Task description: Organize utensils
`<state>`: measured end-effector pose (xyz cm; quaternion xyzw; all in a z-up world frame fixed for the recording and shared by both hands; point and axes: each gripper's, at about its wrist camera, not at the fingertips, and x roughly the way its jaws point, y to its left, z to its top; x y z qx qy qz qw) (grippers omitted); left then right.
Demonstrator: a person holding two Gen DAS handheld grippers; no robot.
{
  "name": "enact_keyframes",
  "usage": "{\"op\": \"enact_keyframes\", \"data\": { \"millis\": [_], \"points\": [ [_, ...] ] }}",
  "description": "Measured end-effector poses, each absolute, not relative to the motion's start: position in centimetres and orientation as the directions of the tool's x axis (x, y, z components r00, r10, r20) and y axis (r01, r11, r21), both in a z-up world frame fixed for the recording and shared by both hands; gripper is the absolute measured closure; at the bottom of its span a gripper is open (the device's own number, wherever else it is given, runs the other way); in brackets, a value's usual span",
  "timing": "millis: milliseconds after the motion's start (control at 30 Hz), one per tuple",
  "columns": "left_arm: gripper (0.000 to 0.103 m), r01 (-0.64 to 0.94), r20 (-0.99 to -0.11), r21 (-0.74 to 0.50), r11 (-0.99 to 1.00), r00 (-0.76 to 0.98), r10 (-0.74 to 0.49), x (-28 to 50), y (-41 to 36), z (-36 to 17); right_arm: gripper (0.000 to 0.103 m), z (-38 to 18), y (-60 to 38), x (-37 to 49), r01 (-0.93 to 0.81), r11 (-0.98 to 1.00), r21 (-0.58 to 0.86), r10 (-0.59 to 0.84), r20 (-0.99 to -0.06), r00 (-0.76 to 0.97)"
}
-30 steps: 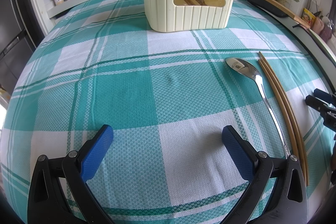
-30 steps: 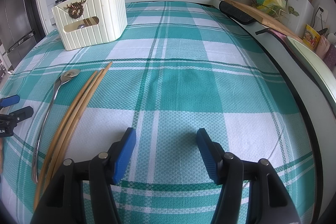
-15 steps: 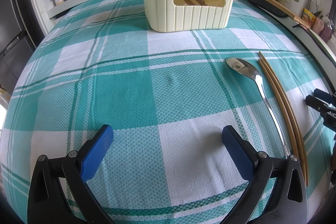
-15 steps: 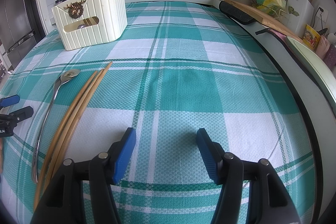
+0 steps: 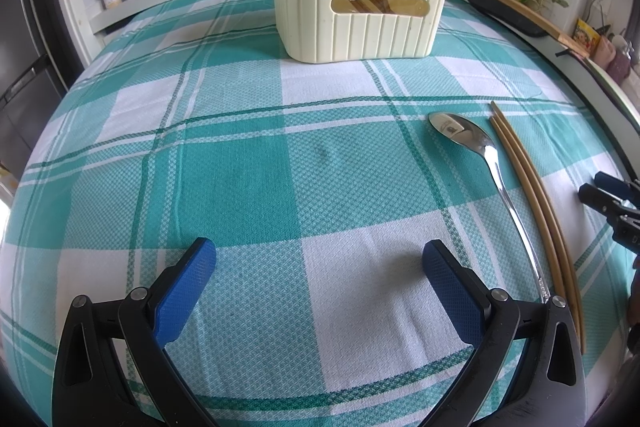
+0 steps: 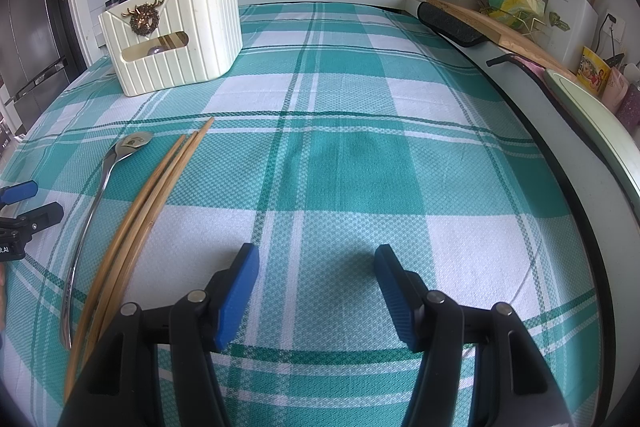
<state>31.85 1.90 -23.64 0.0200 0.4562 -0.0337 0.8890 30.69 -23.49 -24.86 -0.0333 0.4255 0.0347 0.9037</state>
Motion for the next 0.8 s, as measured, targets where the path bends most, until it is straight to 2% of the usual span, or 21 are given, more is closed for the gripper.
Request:
{"op": "enact_keyframes", "data": {
  "millis": [100, 200, 267, 333, 500, 600, 633, 700, 733, 767, 800],
  "points": [
    [0.001, 0.073, -0.799, -0.032, 0.997, 0.597, -0.069, 31.6, 2.0, -23.0, 0.042, -24.9, -23.5, 30.7, -0.091, 0.995, -0.031, 0.034, -0.771, 0.636],
    [0.001, 0.085, -0.78, -0.158, 0.984, 0.6, -0.177, 31.3, 1.4, -21.8, 0.042, -24.9, -23.5, 30.7, -0.091, 0.995, -0.031, 0.034, -0.771, 0.636],
    [0.001, 0.121, -0.772, -0.199, 0.973, 0.592, -0.231, 31.5, -0.2, -21.0, 0.042, -24.8, -23.4, 30.7, -0.086, 0.996, -0.036, 0.027, -0.771, 0.637],
    [0.001, 0.167, -0.782, -0.166, 0.972, 0.579, -0.233, 31.9, -2.7, -20.8, 0.042, -24.7, -22.9, 30.5, -0.072, 0.996, -0.045, 0.011, -0.769, 0.639],
    [0.004, 0.192, -0.795, -0.021, 0.981, 0.592, -0.133, 33.4, -7.0, -22.1, 0.042, -23.8, -19.9, 29.8, -0.199, 0.974, 0.109, 0.209, -0.768, 0.605],
    [0.023, 0.188, -0.805, 0.023, 0.982, 0.585, -0.094, 34.1, -7.8, -22.9, 0.043, -23.7, -18.9, 29.6, -0.212, 0.966, 0.147, 0.247, -0.766, 0.593],
    [0.035, 0.19, -0.81, 0.028, 0.981, 0.58, -0.089, 34.2, -7.9, -23.1, 0.043, -23.8, -19.0, 29.5, -0.206, 0.965, 0.161, 0.254, -0.767, 0.59],
    [0.05, 0.204, -0.795, 0.033, 0.978, 0.599, -0.098, 33.9, -7.8, -23.1, 0.043, -24.0, -19.0, 29.6, -0.199, 0.962, 0.185, 0.268, -0.773, 0.576],
    [0.063, 0.222, -0.793, 0.029, 0.975, 0.598, -0.113, 33.7, -7.8, -23.1, 0.043, -24.1, -18.9, 29.7, -0.2, 0.961, 0.192, 0.273, -0.777, 0.568],
    [0.073, 0.236, -0.792, 0.024, 0.972, 0.598, -0.125, 33.5, -7.7, -23.0, 0.045, -24.1, -18.8, 29.7, -0.206, 0.958, 0.2, 0.283, -0.779, 0.56],
    [0.079, 0.245, -0.793, 0.02, 0.969, 0.594, -0.134, 33.4, -7.7, -22.9, 0.049, -24.1, -18.5, 29.8, -0.217, 0.954, 0.208, 0.296, -0.78, 0.552]
  ]
}}
